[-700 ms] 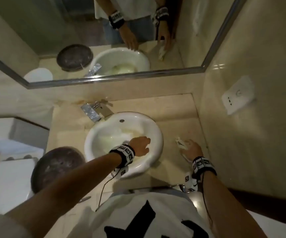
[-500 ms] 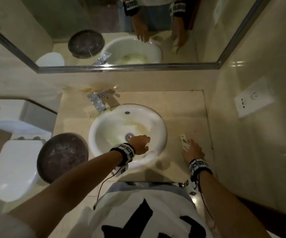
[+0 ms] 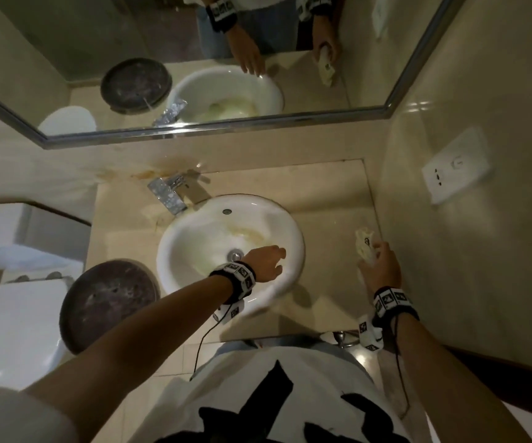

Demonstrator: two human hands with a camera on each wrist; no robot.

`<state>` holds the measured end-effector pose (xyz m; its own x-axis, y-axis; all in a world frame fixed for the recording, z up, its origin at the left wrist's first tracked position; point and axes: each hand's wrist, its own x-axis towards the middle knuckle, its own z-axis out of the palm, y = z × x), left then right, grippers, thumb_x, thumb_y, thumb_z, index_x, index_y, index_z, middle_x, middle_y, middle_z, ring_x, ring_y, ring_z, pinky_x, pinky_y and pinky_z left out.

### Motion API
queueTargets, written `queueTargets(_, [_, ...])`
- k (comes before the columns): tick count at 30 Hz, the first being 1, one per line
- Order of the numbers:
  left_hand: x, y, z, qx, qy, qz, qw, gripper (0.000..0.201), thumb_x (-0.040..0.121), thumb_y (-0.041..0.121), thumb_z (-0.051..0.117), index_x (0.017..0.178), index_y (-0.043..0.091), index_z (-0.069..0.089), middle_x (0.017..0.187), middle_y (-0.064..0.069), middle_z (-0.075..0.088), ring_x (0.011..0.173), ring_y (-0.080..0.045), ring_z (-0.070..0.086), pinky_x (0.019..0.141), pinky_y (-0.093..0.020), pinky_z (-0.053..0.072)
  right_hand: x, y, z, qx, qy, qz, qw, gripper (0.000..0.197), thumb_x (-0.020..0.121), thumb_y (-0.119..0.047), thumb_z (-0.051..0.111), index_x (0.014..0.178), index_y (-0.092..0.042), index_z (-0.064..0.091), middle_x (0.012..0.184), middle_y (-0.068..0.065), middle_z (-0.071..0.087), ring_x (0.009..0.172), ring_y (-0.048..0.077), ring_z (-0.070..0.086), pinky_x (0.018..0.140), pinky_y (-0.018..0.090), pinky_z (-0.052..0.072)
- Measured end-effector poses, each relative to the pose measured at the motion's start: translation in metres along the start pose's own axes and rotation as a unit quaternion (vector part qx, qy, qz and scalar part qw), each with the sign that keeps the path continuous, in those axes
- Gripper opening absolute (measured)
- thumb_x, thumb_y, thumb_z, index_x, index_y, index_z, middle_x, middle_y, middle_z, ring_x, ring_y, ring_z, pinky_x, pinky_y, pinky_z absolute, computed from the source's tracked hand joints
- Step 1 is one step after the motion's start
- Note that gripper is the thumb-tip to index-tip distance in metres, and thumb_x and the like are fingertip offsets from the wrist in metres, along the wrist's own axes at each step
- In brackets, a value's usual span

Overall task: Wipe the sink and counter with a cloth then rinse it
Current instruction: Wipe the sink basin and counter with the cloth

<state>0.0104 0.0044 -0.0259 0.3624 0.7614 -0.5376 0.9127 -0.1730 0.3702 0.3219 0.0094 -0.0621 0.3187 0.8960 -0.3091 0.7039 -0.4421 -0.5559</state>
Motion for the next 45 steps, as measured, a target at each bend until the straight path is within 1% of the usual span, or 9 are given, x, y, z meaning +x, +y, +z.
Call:
queueTargets(4, [0.012,0.003,0.002,0.039,-0.028,0.004,0.999,0.044,0.1,0.03,0.047,0.142,0.019,0.043,0.141,-0.003,0.05,0.123,-0.025,0.054,0.099,-0.038,0.047,-0.001,0.025,-0.007,-0.041,0.025,0.039,0.998,0.053,0.08,-0.017,0.078,0.129,-0.014,0.057,0.121,0.018,0.061,0.109,0.039,0.061,0.088,0.043,0.051])
queueTargets(10, [0.002,-0.016,0.022,0.088,-0.11,-0.024,0.99,0.059,0.096,0.039,0.054,0.149,0.021,0.036,0.146,-0.006,0.049,0.128,-0.026,0.052,0.104,-0.04,0.044,0.002,0.05,0.003,-0.082,-0.027,0.056,0.995,0.039,0.095,-0.031,0.065,0.133,-0.026,0.063,0.117,0.014,0.07,0.098,0.037,0.067,0.084,0.039,0.054])
queueTargets(15, [-0.022,-0.047,0.044,0.136,-0.11,-0.049,0.983,0.065,0.09,0.052,0.059,0.144,0.019,0.042,0.128,-0.007,0.062,0.114,-0.028,0.061,0.093,-0.041,0.052,0.007,0.043,0.009,-0.066,-0.056,0.067,0.994,0.02,0.087,-0.023,0.072,0.107,-0.019,0.073,0.101,0.013,0.073,0.084,0.034,0.065,0.069,0.031,0.046])
queueTargets(19, [-0.04,-0.072,0.054,0.14,-0.116,-0.093,0.979,0.079,0.082,0.067,0.062,0.143,0.019,0.042,0.135,-0.006,0.058,0.12,-0.028,0.058,0.097,-0.042,0.049,0.005,0.033,0.022,-0.062,-0.087,0.035,0.994,0.012,0.083,-0.024,0.075,0.088,-0.014,0.071,0.088,0.013,0.072,0.075,0.029,0.063,0.064,0.031,0.05])
queueTargets(22, [-0.048,-0.082,0.056,0.133,-0.121,-0.105,0.978,0.084,0.08,0.07,0.062,0.143,0.019,0.042,0.137,-0.005,0.057,0.121,-0.027,0.057,0.098,-0.042,0.048,0.0,0.018,0.033,-0.084,-0.103,0.014,0.991,0.022,0.08,-0.031,0.079,0.099,-0.021,0.075,0.096,0.01,0.074,0.084,0.032,0.068,0.072,0.035,0.057])
queueTargets(26, [-0.053,-0.085,0.058,0.118,-0.11,-0.113,0.98,0.083,0.082,0.071,0.059,0.145,0.02,0.04,0.142,-0.003,0.053,0.126,-0.026,0.054,0.101,-0.042,0.046,-0.008,-0.001,0.046,-0.093,-0.127,0.009,0.987,0.034,0.079,-0.032,0.081,0.11,-0.021,0.071,0.107,0.01,0.073,0.095,0.033,0.068,0.079,0.034,0.053])
queueTargets(33, [-0.047,-0.068,0.057,0.088,-0.057,-0.081,0.991,0.075,0.086,0.066,0.057,0.142,0.019,0.043,0.136,-0.003,0.058,0.118,-0.025,0.059,0.094,-0.038,0.049,-0.023,-0.028,0.058,-0.094,-0.172,0.031,0.98,0.048,0.082,-0.026,0.077,0.12,-0.015,0.05,0.12,0.013,0.064,0.105,0.034,0.063,0.082,0.033,0.048])
queueTargets(40, [-0.03,-0.041,0.043,0.06,-0.007,-0.024,0.998,0.066,0.089,0.058,0.06,0.138,0.016,0.046,0.127,-0.004,0.062,0.107,-0.023,0.062,0.079,-0.029,0.044,-0.028,-0.011,0.027,0.053,-0.109,0.07,0.99,0.077,0.083,-0.022,0.078,0.144,-0.025,0.031,0.131,0.012,0.06,0.113,0.035,0.061,0.09,0.036,0.049])
queueTargets(45, [-0.015,-0.02,0.041,0.068,-0.015,0.032,0.997,0.065,0.09,0.057,0.057,0.14,0.018,0.044,0.131,-0.004,0.059,0.112,-0.024,0.06,0.09,-0.035,0.049,-0.032,0.015,0.006,0.077,-0.056,0.131,0.987,0.066,0.084,-0.024,0.077,0.137,-0.022,0.039,0.125,0.013,0.063,0.109,0.035,0.064,0.086,0.036,0.051])
